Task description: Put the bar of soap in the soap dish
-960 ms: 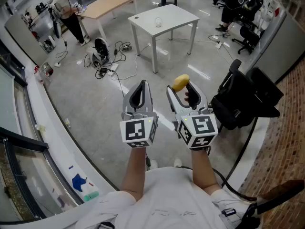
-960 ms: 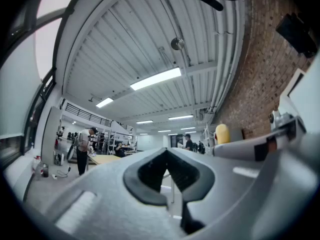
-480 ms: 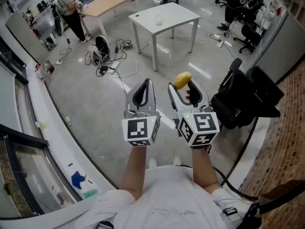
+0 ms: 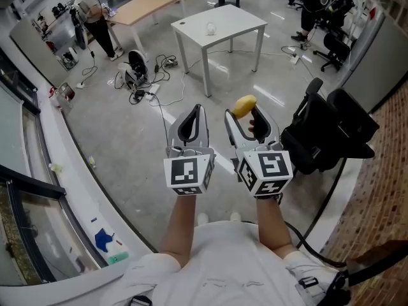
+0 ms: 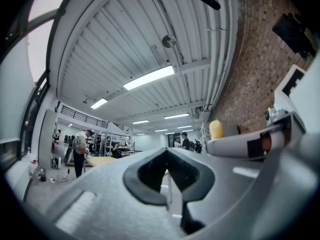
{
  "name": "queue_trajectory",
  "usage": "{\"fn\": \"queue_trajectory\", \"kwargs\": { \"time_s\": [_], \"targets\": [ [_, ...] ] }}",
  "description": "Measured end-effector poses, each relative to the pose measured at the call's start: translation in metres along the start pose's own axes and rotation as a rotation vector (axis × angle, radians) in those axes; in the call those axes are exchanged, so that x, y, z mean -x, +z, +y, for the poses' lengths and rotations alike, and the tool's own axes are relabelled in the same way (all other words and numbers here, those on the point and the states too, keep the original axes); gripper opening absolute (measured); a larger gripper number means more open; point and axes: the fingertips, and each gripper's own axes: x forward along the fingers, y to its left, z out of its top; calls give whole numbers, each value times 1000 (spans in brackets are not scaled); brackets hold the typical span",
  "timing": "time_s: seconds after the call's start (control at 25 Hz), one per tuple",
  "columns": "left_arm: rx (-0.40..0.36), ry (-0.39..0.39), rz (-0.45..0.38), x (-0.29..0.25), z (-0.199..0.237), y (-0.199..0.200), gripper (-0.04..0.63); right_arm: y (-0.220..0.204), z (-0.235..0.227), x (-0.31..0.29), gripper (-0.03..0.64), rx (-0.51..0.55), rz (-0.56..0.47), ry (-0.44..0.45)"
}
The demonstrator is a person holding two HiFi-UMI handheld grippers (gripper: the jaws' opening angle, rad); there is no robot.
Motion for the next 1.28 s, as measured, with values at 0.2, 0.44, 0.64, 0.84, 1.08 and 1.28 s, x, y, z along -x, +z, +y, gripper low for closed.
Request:
{"fn": "queue_trajectory", "kwargs": {
  "time_s": [0.2, 0.44, 0.64, 0.84, 1.08, 1.28],
  "targets": [
    [-17, 12, 22, -6, -21, -5, 0, 3, -23, 11, 273, 4, -6, -13],
    [41, 50, 123, -11, -36, -24, 0, -4, -49, 26, 273, -10, 9, -23],
    [59, 37, 177, -9, -50, -30, 0, -12, -65, 29, 273, -60, 18, -23],
    [40, 33, 194, -17, -50, -37, 0, -18, -67, 18, 273, -78, 30, 0],
    [87, -37, 154, -34, -54, -29, 0, -7, -62, 1, 273, -56, -10, 4],
    [85, -46, 158, -50, -27, -35, 0, -7, -45, -21, 273, -24, -10, 9]
  ]
}}
